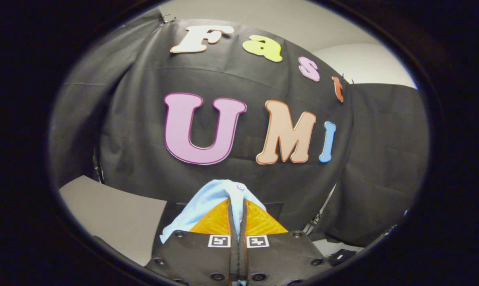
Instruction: Put the clothes into the washing machine and then close the washing machine lid.
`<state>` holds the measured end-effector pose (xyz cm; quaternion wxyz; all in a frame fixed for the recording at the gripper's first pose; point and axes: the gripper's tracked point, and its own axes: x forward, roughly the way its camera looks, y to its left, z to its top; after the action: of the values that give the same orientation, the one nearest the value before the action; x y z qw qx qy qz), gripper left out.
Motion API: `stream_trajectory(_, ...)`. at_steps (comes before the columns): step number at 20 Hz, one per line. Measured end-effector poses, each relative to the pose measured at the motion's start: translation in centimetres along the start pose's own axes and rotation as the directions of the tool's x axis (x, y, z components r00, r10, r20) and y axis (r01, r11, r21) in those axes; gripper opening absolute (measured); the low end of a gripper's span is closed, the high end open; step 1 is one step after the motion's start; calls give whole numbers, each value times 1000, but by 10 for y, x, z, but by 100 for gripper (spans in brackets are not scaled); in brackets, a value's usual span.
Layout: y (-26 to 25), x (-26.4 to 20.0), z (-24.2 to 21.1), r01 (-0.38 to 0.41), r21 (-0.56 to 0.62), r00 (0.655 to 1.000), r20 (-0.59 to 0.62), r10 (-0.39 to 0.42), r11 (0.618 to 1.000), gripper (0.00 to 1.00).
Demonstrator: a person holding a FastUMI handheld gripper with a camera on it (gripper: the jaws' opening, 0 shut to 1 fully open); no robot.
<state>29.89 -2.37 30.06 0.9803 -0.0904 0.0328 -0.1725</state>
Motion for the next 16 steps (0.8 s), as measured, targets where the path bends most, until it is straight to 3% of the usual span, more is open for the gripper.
stream_trajectory(7, -1, 43, -84, -8, -30, 995, -96, 5, 1000, 1)
stream_trajectory(16, 19, 73, -195, -60, 18, 973, -224, 62, 998, 1)
